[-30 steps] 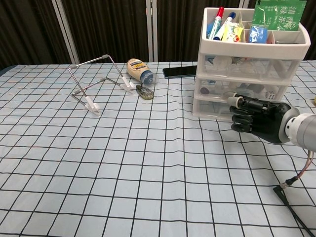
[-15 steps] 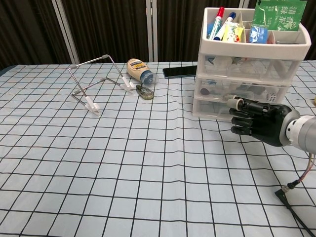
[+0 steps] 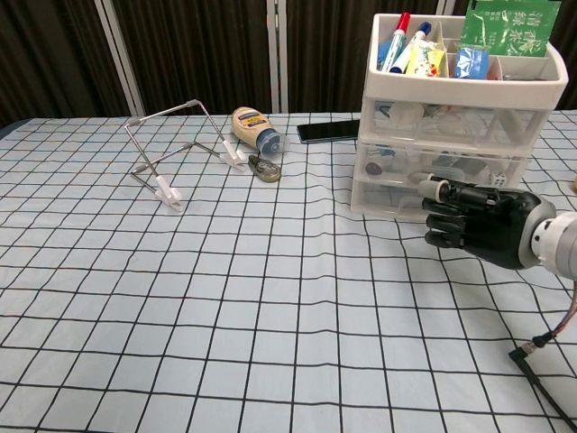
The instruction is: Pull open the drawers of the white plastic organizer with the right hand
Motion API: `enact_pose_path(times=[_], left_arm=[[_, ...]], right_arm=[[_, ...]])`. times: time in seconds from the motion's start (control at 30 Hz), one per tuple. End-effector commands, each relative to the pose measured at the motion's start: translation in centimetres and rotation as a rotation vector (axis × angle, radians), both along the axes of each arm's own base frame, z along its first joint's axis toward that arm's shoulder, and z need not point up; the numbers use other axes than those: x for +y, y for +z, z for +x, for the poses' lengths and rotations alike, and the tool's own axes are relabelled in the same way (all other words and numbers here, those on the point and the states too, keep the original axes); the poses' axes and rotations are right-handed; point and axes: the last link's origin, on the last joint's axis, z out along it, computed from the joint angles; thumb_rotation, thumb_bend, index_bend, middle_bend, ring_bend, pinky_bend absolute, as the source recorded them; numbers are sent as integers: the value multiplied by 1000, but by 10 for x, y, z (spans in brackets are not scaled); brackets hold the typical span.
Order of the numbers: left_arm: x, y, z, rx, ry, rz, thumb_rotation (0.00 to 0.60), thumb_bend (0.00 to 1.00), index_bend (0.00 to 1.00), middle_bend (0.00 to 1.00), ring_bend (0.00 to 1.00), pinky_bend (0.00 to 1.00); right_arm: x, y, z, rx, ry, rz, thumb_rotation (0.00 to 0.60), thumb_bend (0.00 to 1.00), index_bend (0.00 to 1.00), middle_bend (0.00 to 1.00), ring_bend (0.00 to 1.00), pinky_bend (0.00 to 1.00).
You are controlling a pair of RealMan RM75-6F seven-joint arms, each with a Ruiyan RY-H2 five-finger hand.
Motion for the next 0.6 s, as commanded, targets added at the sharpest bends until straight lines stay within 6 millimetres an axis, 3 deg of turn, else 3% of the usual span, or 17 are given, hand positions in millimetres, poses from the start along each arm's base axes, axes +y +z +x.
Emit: enact_pose_path(times=[0.03, 0.6], left_arm=[[0, 0, 0, 0, 0, 0, 600, 24, 0, 0, 0, 0], [0, 5, -2, -15, 7, 16, 600, 24, 0, 0, 0, 0]], right_arm=[[1, 0, -1, -2, -1, 6, 600, 419, 171, 885, 891, 812], [17, 5, 0, -6, 45, 33, 600, 419, 175, 885, 891, 812]])
